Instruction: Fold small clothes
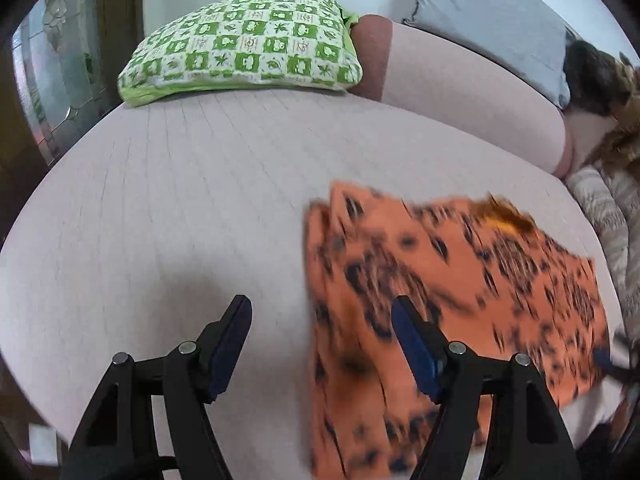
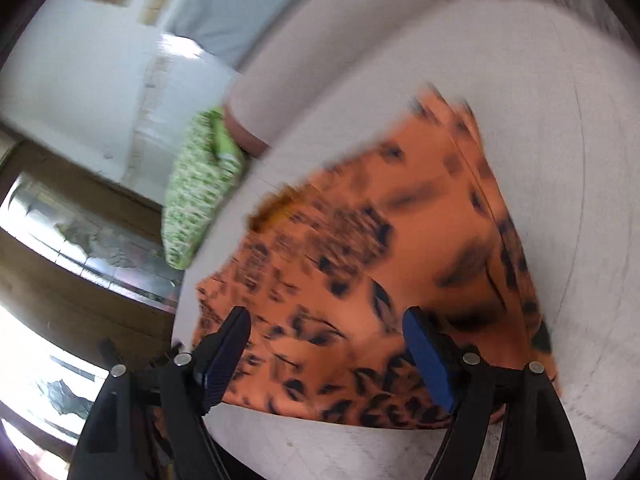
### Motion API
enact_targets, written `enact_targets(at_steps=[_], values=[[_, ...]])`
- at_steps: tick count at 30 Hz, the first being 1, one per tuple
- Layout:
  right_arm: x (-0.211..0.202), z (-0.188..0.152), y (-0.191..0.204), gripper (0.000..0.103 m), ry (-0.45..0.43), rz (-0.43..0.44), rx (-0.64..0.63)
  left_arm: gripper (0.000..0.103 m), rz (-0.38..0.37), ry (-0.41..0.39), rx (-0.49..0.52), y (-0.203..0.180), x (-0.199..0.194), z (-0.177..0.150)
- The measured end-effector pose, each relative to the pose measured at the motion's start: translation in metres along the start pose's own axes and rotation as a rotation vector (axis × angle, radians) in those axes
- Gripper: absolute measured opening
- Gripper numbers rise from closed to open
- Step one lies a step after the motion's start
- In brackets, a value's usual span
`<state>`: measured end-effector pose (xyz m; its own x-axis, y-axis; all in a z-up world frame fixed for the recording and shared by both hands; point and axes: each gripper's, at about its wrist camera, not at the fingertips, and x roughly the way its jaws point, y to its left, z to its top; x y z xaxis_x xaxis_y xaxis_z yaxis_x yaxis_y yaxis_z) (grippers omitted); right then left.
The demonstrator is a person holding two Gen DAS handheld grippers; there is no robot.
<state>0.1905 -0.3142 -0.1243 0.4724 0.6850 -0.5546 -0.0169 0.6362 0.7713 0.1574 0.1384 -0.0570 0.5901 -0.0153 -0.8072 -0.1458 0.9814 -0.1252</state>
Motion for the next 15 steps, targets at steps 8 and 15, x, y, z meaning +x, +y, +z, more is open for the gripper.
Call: enact_targets(at_steps=[8, 15], values=[[-0.003, -0.003, 0.001, 0.081, -0.006, 0.023, -0.045, 0.073, 0.244, 0.110, 0.160, -0.008, 0.097, 0.071], [-0.004, -0.005, -0.002, 0.081, -0.006, 0.041, -0.060, 0.069, 0.176, 0.042, 0.036, 0.017, 0.073, 0.067]])
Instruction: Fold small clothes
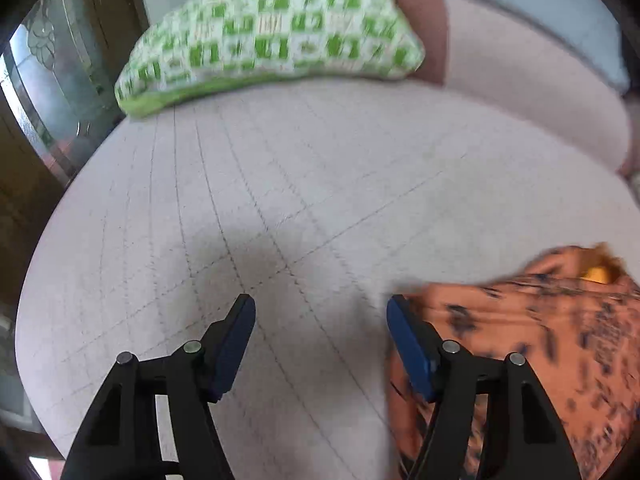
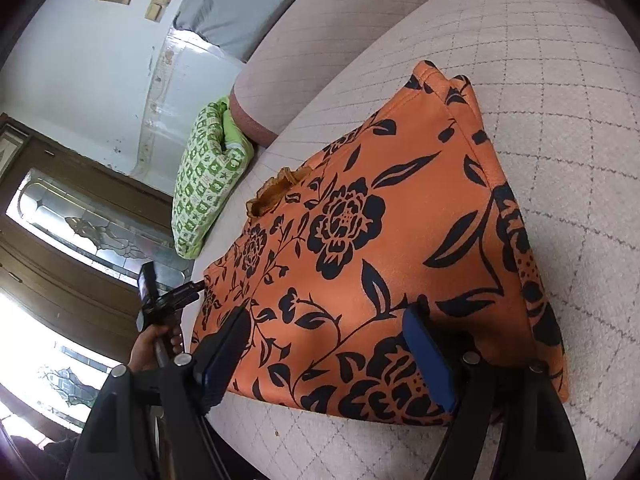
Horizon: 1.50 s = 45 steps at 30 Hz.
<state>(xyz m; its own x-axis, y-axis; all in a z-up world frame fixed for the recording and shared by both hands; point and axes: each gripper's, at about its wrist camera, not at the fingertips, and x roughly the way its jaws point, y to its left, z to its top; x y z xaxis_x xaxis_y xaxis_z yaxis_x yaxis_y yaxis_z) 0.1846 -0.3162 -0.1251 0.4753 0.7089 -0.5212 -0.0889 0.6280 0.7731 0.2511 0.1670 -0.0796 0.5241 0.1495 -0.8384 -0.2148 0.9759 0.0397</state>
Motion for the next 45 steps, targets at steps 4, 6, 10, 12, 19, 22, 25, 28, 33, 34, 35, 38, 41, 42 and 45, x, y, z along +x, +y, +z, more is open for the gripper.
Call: enact_targets(at_steps=[4, 6, 10, 12, 19, 22, 25, 28, 33, 34, 35, 38, 41, 42, 45], values=[[0.000, -0.002, 0.002, 0.081, -0.011, -0.009, -0.006, 0.070, -0.137, -0.100, 0.054, -0.016, -0.057, -0.024], [-0.001, -0.002, 0.002, 0.081, -0.013, -0.010, -0.005, 0.071, -0.202, -0.093, 0.080, -0.029, -0.073, -0.044], [-0.005, -0.002, 0.001, 0.081, -0.019, -0.001, 0.025, 0.075, -0.217, -0.026, 0.150, -0.056, -0.070, -0.094], [-0.006, -0.001, 0.001, 0.081, -0.011, -0.005, 0.043, 0.075, -0.149, 0.068, 0.196, -0.065, -0.050, -0.118], [-0.015, 0.043, 0.028, 0.081, -0.016, 0.033, 0.013, 0.075, -0.157, -0.072, 0.192, -0.067, -0.087, -0.134], [0.001, 0.086, 0.015, 0.082, -0.030, 0.075, 0.079, 0.075, -0.148, -0.039, 0.207, -0.072, -0.073, -0.139], [0.025, 0.125, -0.013, 0.082, -0.047, 0.044, 0.156, 0.075, -0.133, 0.001, 0.184, -0.072, -0.063, -0.153], [0.044, 0.143, -0.058, 0.082, -0.071, 0.017, 0.296, 0.078, -0.183, 0.014, 0.104, -0.064, -0.061, -0.155], [0.012, 0.128, -0.034, 0.082, -0.187, -0.023, 0.249, 0.078, -0.180, 0.006, 0.109, -0.060, -0.067, -0.153], [0.001, 0.119, -0.023, 0.082, -0.188, -0.032, 0.213, 0.078, -0.183, -0.002, 0.103, -0.060, -0.071, -0.151], [-0.008, 0.110, -0.015, 0.082, -0.193, -0.030, 0.183, 0.078, -0.188, -0.017, 0.095, -0.059, -0.077, -0.151], [-0.045, 0.063, 0.010, 0.082, -0.201, -0.037, 0.128, 0.078, -0.209, -0.064, 0.069, -0.054, -0.094, -0.152], [-0.065, 0.004, 0.015, 0.082, -0.174, -0.029, 0.191, 0.078, -0.225, -0.085, 0.047, -0.052, -0.108, -0.157], [-0.066, -0.010, 0.012, 0.082, -0.170, -0.024, 0.217, 0.078, -0.232, -0.087, 0.041, -0.052, -0.111, -0.159], [-0.063, -0.048, -0.008, 0.082, -0.131, -0.015, 0.333, 0.078, -0.246, -0.093, 0.042, -0.054, -0.120, -0.163]])
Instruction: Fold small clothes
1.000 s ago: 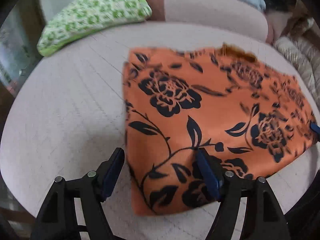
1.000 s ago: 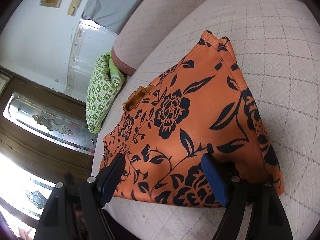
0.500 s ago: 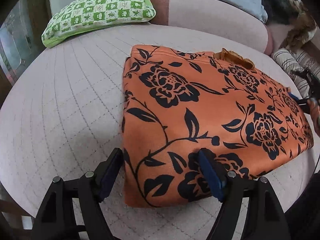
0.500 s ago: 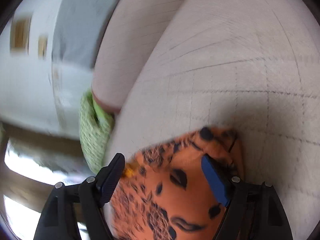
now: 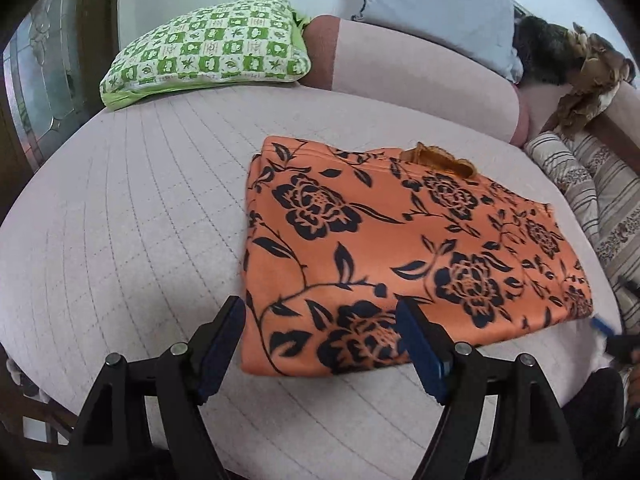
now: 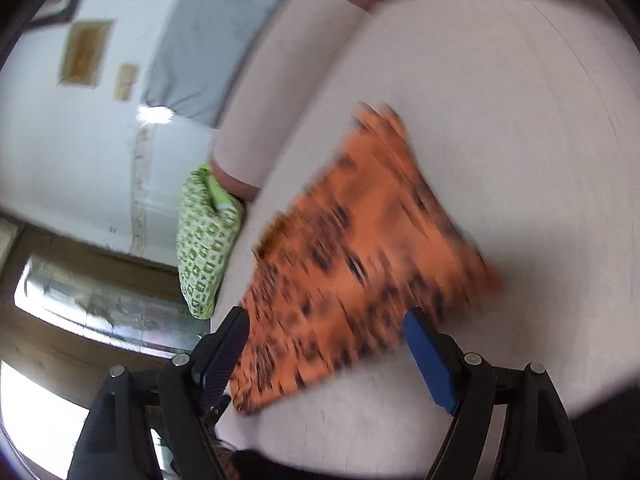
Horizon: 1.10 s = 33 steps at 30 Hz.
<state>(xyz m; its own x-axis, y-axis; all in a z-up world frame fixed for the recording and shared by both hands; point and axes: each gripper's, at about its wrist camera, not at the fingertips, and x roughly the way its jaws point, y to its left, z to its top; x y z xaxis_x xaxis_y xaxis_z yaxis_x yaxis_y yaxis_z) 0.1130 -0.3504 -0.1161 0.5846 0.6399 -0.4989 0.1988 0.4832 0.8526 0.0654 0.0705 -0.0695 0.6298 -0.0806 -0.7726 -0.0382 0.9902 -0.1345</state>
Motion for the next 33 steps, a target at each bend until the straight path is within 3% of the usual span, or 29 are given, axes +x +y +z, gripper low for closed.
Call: enact_targets(at_steps=[12, 20, 25, 26, 27, 30, 32, 33], values=[[0.015, 0.021, -0.032, 0.082, -0.162, 0.000, 0.230, 0.078, -0.001, -0.028, -0.019, -0.012, -0.018, -0.004], [0.018, 0.029, -0.017, 0.083, -0.182, -0.069, 0.140, 0.078, 0.032, -0.031, 0.031, -0.049, 0.014, 0.025], [0.018, 0.030, -0.013, 0.082, -0.178, -0.041, 0.112, 0.078, 0.016, -0.012, 0.061, -0.078, 0.047, 0.040], [0.015, 0.031, -0.007, 0.080, -0.192, -0.013, 0.077, 0.078, 0.013, -0.010, 0.068, -0.082, 0.051, 0.041], [0.012, 0.031, -0.002, 0.070, -0.197, -0.008, 0.045, 0.078, 0.017, -0.002, 0.084, -0.087, 0.059, 0.041], [0.018, 0.034, 0.004, 0.035, -0.177, -0.132, -0.033, 0.078, 0.067, 0.089, 0.137, -0.095, 0.091, 0.033], [0.028, 0.032, -0.016, 0.034, -0.124, -0.196, 0.018, 0.079, 0.097, 0.054, 0.186, -0.102, 0.090, 0.031], [0.028, 0.030, -0.023, 0.031, -0.113, -0.167, 0.050, 0.079, 0.094, 0.059, 0.186, -0.104, 0.086, 0.033]])
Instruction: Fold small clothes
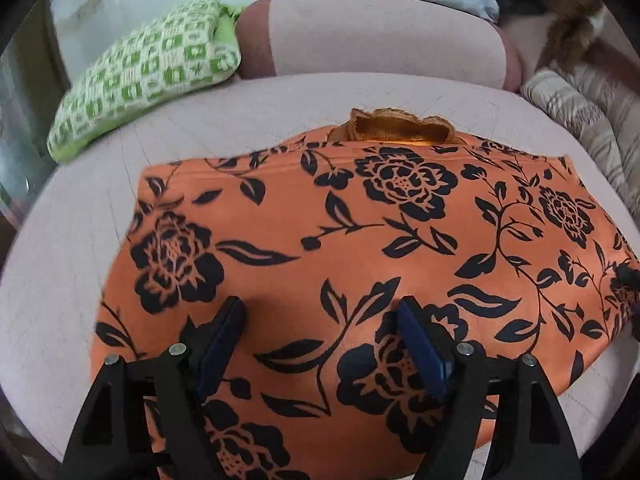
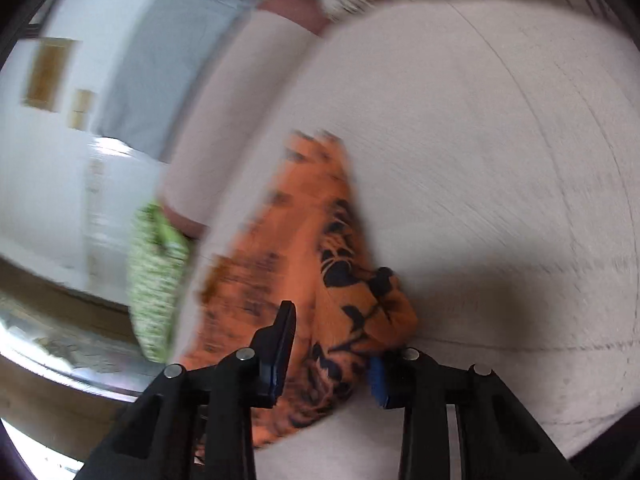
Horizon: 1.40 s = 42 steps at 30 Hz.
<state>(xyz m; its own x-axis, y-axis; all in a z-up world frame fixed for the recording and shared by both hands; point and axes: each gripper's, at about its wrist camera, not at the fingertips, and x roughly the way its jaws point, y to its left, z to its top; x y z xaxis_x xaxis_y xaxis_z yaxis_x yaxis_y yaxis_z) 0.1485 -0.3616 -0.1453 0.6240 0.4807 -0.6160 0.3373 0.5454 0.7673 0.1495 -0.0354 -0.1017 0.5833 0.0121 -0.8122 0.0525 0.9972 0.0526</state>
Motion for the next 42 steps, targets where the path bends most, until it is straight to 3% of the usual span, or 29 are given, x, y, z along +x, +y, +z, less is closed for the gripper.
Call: enact_targets(at_steps=[2, 3, 4, 5, 6, 8, 9, 10, 14, 15, 18, 21, 22, 23, 25, 30, 35, 36, 37, 38, 42], values=[[-0.005, 0.001, 0.005, 0.035, -0.005, 0.054, -0.006, 0.079, -0.044, -0.035, -0.036, 0.003, -0.011, 0.004], [-0.007, 0.001, 0.011, 0.050, -0.021, 0.059, -0.021, 0.079, -0.046, -0.068, -0.048, 0.004, -0.018, 0.007], [-0.008, 0.001, 0.014, 0.078, -0.043, 0.062, -0.037, 0.079, -0.051, -0.090, -0.047, 0.004, -0.022, 0.009], [-0.007, 0.001, 0.014, 0.080, -0.053, 0.050, -0.046, 0.079, -0.048, -0.101, -0.041, 0.002, -0.021, 0.010], [-0.004, 0.000, 0.012, 0.079, -0.041, 0.034, -0.044, 0.079, -0.041, -0.086, -0.034, 0.001, -0.017, 0.009], [-0.002, 0.002, 0.014, 0.064, -0.030, 0.011, -0.063, 0.080, -0.027, 0.040, -0.003, -0.004, 0.011, 0.003], [-0.001, 0.002, 0.016, 0.028, -0.012, 0.008, -0.072, 0.082, -0.012, 0.017, 0.019, -0.005, 0.016, 0.000], [-0.003, 0.003, 0.019, 0.019, -0.011, -0.001, -0.079, 0.082, 0.003, -0.012, 0.041, -0.008, 0.014, 0.000], [-0.021, 0.001, 0.046, 0.019, -0.070, 0.012, -0.175, 0.080, -0.040, 0.024, -0.028, 0.000, 0.004, 0.008], [-0.019, 0.002, 0.044, 0.024, -0.066, 0.013, -0.162, 0.080, -0.054, -0.002, -0.042, 0.002, -0.003, 0.009], [0.000, 0.004, 0.016, 0.083, 0.005, -0.004, -0.034, 0.080, -0.062, -0.073, -0.019, -0.002, -0.016, 0.008], [-0.002, 0.006, 0.013, 0.082, -0.015, 0.062, -0.018, 0.082, -0.038, 0.034, 0.054, -0.013, 0.013, -0.003], [-0.001, 0.007, 0.013, 0.081, -0.011, 0.069, -0.012, 0.083, -0.027, -0.015, 0.068, -0.015, 0.010, -0.007], [0.001, 0.007, 0.013, 0.080, -0.007, 0.073, -0.006, 0.083, -0.020, -0.023, 0.078, -0.016, 0.009, -0.010], [0.000, 0.008, 0.015, 0.068, -0.008, 0.085, -0.011, 0.082, -0.032, -0.012, 0.051, -0.013, 0.007, -0.007], [0.005, 0.008, 0.015, 0.068, -0.005, 0.033, 0.027, 0.082, -0.065, -0.080, 0.000, -0.007, -0.017, 0.005], [0.006, 0.011, 0.017, 0.068, -0.004, 0.020, 0.008, 0.083, -0.024, 0.019, 0.038, -0.015, 0.016, -0.005], [0.008, 0.011, 0.019, 0.064, 0.002, 0.007, -0.007, 0.082, -0.021, 0.007, 0.048, -0.015, 0.013, -0.005], [0.010, 0.012, 0.021, 0.046, 0.011, -0.021, -0.026, 0.081, -0.025, 0.018, 0.049, -0.016, 0.008, -0.001], [0.011, 0.013, 0.021, 0.038, 0.014, -0.043, -0.035, 0.081, -0.037, 0.023, 0.037, -0.014, 0.005, 0.001], [0.009, 0.014, 0.018, 0.039, 0.002, -0.043, -0.022, 0.081, -0.050, -0.079, 0.016, -0.012, -0.021, 0.008]])
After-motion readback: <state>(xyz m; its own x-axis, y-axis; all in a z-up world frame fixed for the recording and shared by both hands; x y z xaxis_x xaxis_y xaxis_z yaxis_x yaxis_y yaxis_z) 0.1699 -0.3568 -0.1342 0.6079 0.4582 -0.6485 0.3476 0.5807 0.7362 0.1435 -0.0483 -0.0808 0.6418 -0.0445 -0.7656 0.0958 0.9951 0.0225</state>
